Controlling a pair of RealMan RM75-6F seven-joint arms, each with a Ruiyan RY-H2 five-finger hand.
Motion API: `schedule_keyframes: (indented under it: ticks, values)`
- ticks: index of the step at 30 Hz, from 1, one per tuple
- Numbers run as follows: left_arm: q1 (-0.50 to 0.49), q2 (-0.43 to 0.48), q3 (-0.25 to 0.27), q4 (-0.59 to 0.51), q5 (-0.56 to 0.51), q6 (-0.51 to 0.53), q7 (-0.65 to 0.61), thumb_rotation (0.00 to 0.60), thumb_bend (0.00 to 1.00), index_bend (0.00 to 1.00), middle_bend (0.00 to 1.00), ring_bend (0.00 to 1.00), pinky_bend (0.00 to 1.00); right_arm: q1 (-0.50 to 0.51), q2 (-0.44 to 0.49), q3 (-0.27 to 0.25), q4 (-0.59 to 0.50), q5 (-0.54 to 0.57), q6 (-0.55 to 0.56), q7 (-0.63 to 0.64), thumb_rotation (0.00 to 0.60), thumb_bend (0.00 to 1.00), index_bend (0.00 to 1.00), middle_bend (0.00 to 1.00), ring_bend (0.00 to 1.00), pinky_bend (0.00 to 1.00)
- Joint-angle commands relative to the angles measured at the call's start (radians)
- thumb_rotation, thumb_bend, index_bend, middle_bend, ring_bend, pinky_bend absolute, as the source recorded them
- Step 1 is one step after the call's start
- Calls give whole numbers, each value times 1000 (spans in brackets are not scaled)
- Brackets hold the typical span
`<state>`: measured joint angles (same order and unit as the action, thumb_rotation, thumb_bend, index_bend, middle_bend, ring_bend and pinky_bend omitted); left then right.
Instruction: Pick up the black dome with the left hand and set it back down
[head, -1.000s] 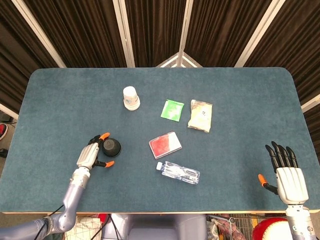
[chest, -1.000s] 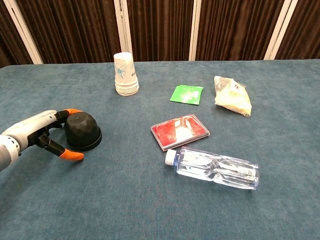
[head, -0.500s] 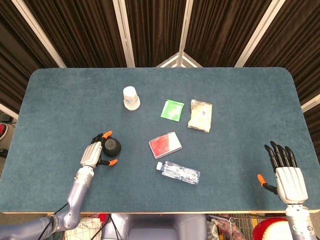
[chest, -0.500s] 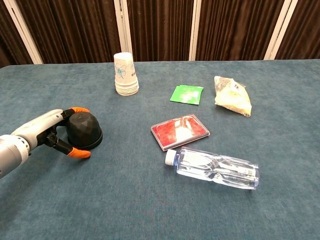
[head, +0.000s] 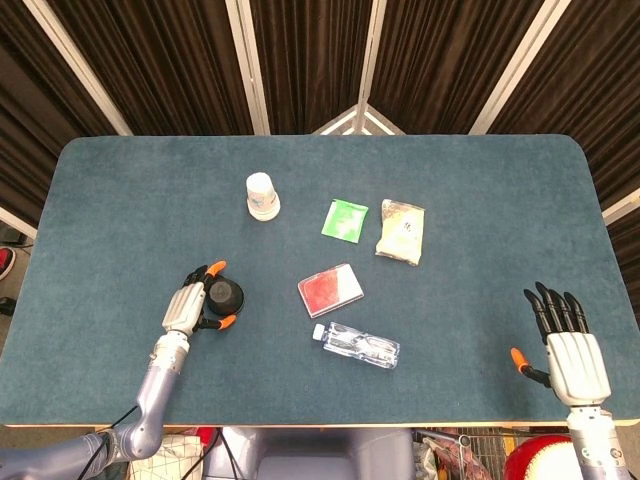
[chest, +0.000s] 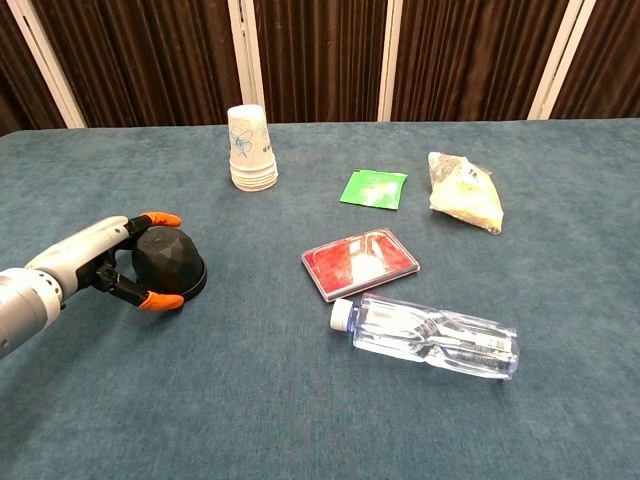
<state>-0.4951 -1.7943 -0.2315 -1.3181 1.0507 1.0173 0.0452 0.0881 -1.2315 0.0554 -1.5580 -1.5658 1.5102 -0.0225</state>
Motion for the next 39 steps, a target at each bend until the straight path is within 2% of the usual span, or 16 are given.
schedule_keyframes:
  ticks: [1, 11, 16, 20, 25, 29, 31, 33, 34, 36, 39]
  values:
    - [0, -1, 1, 1, -4, -1, 4, 600, 388, 120, 321, 0, 0, -2, 2, -6, -4, -5, 2, 3, 600, 288, 68, 24, 68, 11]
    - [4, 6, -7, -31, -1, 26, 11, 600, 476, 137, 404, 0, 0, -3, 1, -2, -3, 2, 4, 5, 600, 288, 68, 24, 68, 11]
    - [11, 73, -11, -150, 7, 54, 55, 600, 479, 137, 410, 0, 0, -4, 1, -4, 0, -3, 8, 8, 600, 288, 68, 24, 68, 11]
    - [18, 169, -37, -323, 8, 96, 113, 600, 479, 142, 414, 0, 0, -4, 1, -4, 4, -5, 10, 13, 600, 288, 68, 24, 68, 11]
    - [14, 329, -103, -584, -45, 118, 197, 600, 479, 146, 409, 0, 0, -4, 0, -5, 2, -8, 12, 13, 600, 288, 68, 24, 68, 11]
    - [42, 513, -180, -811, -100, 98, 145, 600, 477, 148, 417, 0, 0, -5, -1, -5, -3, -8, 13, 6, 600, 288, 68, 24, 68, 11]
    - [75, 591, -202, -868, -99, 96, 93, 600, 476, 151, 428, 0, 0, -4, -2, -4, -2, -7, 12, 5, 600, 288, 68, 24, 68, 11]
    - [118, 654, -194, -875, -73, 105, 49, 600, 476, 163, 433, 0, 0, -7, 1, -3, -6, -6, 18, 2, 600, 288, 68, 24, 68, 11]
    - [136, 672, -170, -853, -58, 99, 36, 600, 476, 169, 433, 0, 0, -8, 2, -2, -7, -6, 20, -2, 600, 288, 68, 24, 68, 11]
    - [145, 674, -130, -801, -55, 73, 22, 600, 476, 180, 433, 0, 0, -10, 3, -4, -11, -5, 21, -4, 600, 288, 68, 24, 68, 11]
    - [123, 625, -75, -674, -91, -14, -21, 600, 476, 184, 427, 0, 0, -12, 8, -5, -20, -11, 28, -5, 600, 288, 68, 24, 68, 11]
